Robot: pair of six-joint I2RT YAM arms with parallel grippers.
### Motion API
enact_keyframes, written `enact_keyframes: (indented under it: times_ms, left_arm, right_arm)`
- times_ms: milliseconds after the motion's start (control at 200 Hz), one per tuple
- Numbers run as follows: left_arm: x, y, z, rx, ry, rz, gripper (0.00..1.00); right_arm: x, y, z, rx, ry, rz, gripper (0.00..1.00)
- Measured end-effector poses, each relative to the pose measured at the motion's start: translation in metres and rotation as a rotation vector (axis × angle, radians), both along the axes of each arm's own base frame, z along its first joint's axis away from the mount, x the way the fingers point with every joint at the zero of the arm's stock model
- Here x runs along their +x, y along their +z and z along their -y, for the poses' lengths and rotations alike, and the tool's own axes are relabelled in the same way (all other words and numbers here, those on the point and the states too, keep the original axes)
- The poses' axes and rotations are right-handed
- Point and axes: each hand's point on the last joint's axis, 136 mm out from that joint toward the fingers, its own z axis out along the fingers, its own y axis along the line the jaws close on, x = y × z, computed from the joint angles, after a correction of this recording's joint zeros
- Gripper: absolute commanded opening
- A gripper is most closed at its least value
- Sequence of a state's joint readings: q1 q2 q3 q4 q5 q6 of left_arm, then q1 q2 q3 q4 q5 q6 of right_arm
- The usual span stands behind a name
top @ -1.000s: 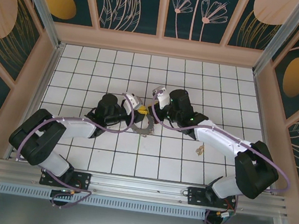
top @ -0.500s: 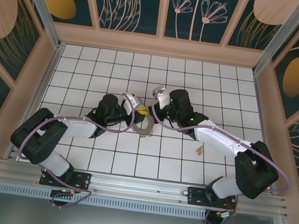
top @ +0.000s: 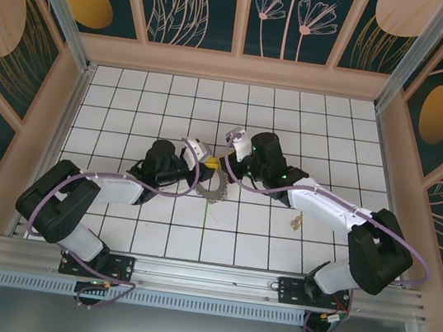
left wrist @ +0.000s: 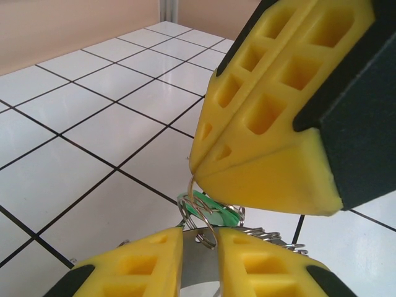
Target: Put the keys on the keyring
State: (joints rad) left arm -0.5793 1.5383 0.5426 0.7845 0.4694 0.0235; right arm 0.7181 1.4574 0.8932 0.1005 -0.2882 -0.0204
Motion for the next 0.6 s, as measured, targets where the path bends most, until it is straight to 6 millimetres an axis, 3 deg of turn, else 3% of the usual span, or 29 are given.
enact_keyframes:
  times_ms: [185,601]
  left_arm:
    - [0.0017,0.0038,0.0015,-0.011,0.002,0.002,0.25]
    - [0.0029,0.0048,0.0022,-0.015,0.002,0.010,0.17]
  right_arm:
    - [0.0000,0.0000,0.0000,0.000,0.000,0.000,0.00]
    - [0.0001,0.0000,0.0000,0.000,0.000,0.000,0.00]
